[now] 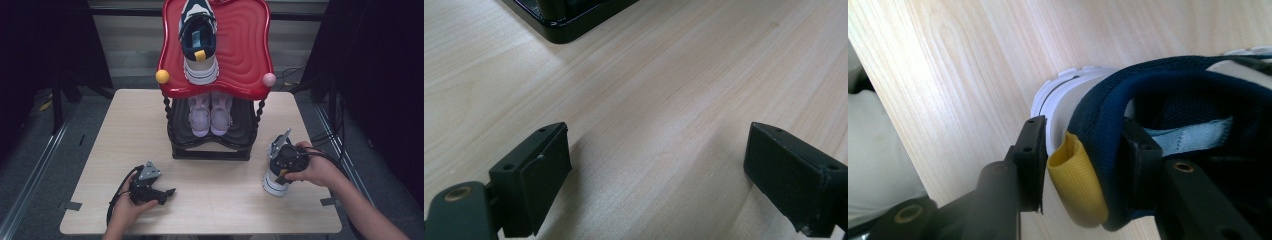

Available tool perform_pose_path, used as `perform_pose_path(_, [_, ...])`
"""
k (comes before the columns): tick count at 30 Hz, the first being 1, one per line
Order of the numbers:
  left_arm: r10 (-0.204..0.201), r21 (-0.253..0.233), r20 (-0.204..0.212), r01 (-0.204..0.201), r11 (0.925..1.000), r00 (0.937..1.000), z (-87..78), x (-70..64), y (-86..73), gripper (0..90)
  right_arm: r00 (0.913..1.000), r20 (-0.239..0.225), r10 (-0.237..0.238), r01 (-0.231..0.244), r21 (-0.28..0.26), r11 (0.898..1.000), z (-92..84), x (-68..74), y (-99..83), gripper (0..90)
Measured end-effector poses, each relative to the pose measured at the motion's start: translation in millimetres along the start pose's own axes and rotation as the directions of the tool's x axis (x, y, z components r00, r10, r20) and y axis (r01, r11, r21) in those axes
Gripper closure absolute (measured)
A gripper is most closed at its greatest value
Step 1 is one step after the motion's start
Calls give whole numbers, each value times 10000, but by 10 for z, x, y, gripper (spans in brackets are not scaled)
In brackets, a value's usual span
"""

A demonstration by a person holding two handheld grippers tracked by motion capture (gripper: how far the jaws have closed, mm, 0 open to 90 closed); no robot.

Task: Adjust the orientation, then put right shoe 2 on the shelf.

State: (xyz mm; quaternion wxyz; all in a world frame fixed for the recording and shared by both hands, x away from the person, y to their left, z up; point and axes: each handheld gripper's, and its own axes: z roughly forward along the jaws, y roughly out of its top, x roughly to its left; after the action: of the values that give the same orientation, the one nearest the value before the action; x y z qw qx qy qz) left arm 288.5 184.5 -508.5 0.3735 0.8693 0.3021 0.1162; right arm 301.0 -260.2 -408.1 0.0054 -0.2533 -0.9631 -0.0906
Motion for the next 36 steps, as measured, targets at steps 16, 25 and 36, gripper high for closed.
perform_pose_path(16, [-6,13,3,6,10000,10000,-1,0,0,110,9993,-176,-329,341,755,9966,162,-15,66,607])
perform_pose_path(25, [-11,10,3,11,10000,10000,-1,0,0,110,9988,-344,-350,385,1044,9938,164,-29,100,638])
perform_pose_path(36, [-2,3,3,2,10000,10000,0,0,0,110,9953,-647,-715,786,1148,9903,163,-30,116,693])
